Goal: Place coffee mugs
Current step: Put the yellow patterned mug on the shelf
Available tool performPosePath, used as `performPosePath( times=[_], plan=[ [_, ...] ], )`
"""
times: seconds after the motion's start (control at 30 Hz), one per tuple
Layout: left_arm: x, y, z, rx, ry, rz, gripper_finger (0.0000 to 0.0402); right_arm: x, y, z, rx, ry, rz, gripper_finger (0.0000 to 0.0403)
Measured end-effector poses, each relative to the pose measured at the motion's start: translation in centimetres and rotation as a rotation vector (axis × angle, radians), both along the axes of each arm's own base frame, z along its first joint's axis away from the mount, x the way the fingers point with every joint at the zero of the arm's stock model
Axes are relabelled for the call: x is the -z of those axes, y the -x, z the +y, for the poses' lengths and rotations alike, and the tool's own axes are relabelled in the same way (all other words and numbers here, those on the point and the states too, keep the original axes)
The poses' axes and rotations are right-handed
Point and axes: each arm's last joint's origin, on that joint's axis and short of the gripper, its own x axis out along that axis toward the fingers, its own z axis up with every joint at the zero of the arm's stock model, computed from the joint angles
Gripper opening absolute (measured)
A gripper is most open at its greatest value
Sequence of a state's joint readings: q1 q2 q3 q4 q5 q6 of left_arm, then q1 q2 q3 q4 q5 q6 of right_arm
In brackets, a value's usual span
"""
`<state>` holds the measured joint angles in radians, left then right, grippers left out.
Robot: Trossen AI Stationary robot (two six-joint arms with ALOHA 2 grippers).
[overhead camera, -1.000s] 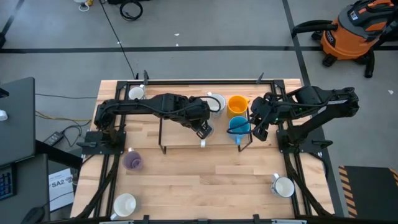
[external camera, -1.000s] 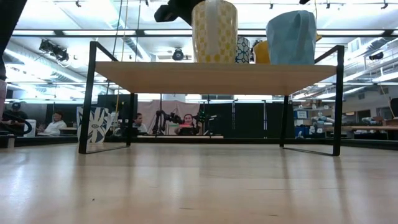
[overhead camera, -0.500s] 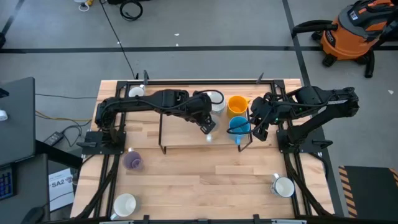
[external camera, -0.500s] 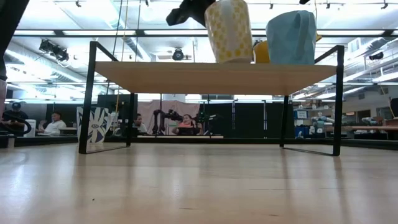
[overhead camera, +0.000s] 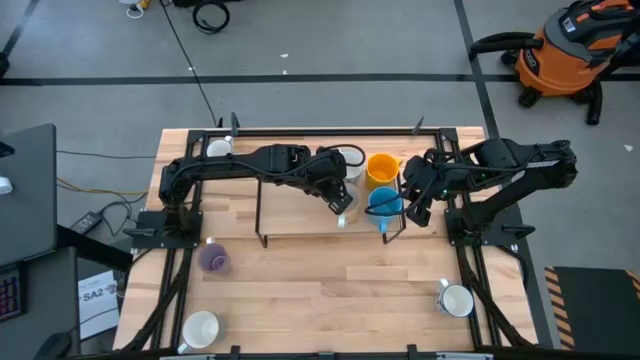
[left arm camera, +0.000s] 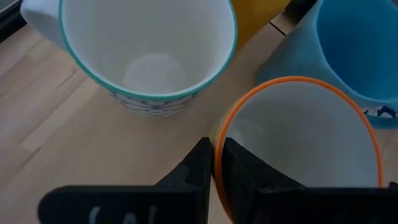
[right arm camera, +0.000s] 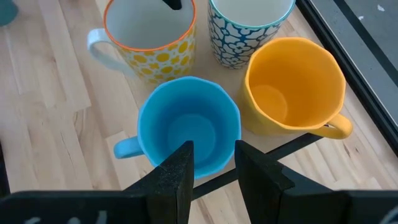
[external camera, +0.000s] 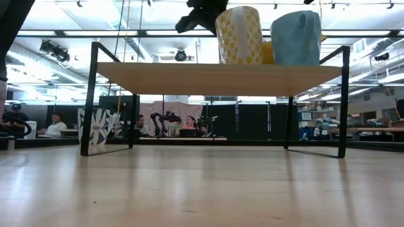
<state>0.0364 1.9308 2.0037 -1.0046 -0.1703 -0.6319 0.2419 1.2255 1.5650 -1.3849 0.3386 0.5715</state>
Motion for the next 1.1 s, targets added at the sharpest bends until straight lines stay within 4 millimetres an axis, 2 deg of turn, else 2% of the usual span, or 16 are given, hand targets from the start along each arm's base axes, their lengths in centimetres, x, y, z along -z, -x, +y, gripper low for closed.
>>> performPosePath(
  times=[0.53, 1.1],
  plan=[
    [0.03, -0.09, -0.04, 0.002, 0.005, -0.005, 0.0043, -0.01, -0.01, 0.00, -0.020, 0.013, 0.003, 0.0122],
    [0.07, -0.09, -0.06, 0.002, 0.004, -0.002, 0.0134, -0.01, -0.01, 0.00, -0.020, 0.013, 0.004, 0.0122]
  ],
)
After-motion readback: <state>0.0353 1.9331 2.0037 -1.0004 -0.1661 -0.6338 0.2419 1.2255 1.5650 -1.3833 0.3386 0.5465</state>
